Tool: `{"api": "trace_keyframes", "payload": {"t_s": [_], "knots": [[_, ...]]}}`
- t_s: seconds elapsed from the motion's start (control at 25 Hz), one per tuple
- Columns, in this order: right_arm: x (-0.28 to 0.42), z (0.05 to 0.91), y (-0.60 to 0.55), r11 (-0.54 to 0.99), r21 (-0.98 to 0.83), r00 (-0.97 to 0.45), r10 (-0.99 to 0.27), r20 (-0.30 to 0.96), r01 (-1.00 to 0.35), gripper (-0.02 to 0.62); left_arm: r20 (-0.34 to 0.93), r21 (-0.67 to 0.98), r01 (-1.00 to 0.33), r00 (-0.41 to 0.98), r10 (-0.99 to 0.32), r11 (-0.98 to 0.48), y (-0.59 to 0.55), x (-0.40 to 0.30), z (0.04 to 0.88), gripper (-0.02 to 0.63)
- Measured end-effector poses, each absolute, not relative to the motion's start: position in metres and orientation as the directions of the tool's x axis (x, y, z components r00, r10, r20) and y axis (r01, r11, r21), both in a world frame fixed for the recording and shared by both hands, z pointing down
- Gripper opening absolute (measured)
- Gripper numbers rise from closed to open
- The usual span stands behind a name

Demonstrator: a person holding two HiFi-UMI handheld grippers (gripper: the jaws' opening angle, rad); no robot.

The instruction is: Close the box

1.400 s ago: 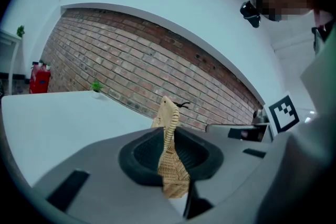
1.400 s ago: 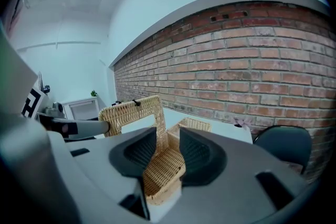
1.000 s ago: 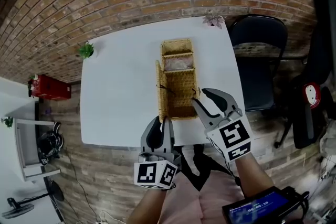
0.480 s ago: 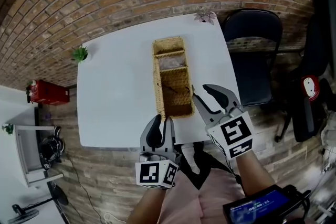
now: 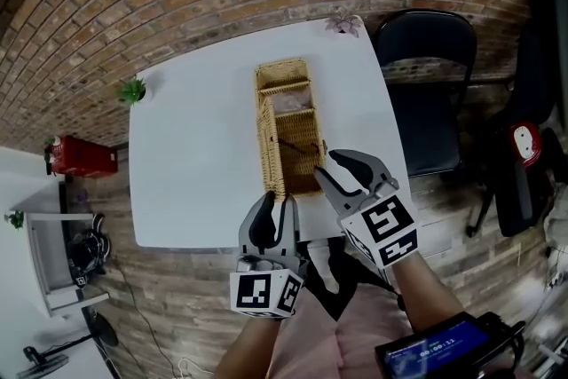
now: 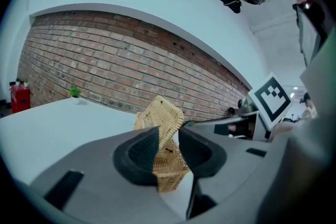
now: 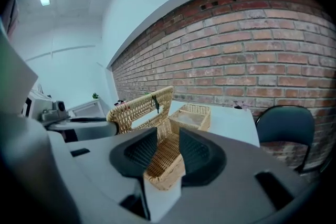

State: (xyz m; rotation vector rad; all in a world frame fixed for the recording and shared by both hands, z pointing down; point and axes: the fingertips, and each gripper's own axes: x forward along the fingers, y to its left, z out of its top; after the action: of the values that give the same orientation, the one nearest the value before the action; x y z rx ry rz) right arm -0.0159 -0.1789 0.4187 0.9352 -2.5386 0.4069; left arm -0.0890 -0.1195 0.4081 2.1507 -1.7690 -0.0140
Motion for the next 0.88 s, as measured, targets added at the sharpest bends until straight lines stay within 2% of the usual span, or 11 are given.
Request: {"api": "trace_keyframes", "payload": {"t_s": [0.4, 0.48, 0.68, 0.88], "knots": [[-0.031, 0.434, -0.174, 0.752, -0.125, -0.699, -0.520, 0.491, -0.648, 0.133, 0.222, 0.309, -0.917, 0.328, -0.918, -0.253, -0.110, -0.071, 0.411, 0.150], [-0.029, 0.438, -0.174, 0.745, -0.124, -0.690, -0.524, 0.500, -0.655, 0.116, 0.225, 0.318, -0.910, 0.344, -0.912, -0.265, -0.107, -0.065, 0.411, 0.150], [-0.022, 0.450, -0.176, 0.730, -0.119, -0.667, -0.530, 0.523, -0.673, 0.115, 0.236, 0.341, -0.906, 0.340, -0.910, -0.250, -0.103, -0.068, 0.416, 0.150], [-0.001, 0.457, -0.186, 0.678, -0.050, -0.580, -0.585, 0.567, -0.733, 0.115, 0.229, 0.354, -0.910, 0.308, -0.923, -0.216, -0.109, -0.083, 0.413, 0.149]]}}
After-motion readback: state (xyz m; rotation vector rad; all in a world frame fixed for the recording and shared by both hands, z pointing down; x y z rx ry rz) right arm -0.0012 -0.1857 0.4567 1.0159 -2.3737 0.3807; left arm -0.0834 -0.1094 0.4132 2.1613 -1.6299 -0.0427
